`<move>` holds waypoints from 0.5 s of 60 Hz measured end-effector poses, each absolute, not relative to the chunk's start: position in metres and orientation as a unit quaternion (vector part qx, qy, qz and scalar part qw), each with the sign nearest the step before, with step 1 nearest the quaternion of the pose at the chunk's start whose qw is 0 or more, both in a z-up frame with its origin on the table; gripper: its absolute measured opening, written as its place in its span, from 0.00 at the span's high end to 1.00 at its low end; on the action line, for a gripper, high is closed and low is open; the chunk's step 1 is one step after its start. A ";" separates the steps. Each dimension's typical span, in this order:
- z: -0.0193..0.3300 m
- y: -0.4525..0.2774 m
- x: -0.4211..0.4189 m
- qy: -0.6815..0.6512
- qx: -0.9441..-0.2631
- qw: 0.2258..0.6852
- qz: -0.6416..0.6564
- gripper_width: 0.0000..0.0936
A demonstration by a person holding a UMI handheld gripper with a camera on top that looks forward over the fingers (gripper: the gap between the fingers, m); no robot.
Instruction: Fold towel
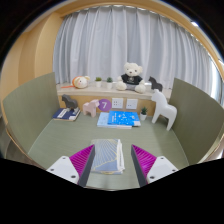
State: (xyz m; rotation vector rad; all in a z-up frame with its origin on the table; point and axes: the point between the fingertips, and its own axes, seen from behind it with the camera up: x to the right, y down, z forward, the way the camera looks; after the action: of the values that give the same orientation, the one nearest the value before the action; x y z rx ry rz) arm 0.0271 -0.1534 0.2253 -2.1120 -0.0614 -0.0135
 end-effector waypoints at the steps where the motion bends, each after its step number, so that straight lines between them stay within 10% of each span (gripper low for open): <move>1: 0.226 -0.159 0.026 -0.024 -0.869 0.493 -0.006 0.23; 30: 0.248 -0.252 0.008 -0.008 -0.859 0.512 -0.013 0.23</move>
State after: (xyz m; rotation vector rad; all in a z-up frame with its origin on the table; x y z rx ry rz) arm 0.0079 -0.2523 0.2480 -2.0657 -0.0193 -0.0317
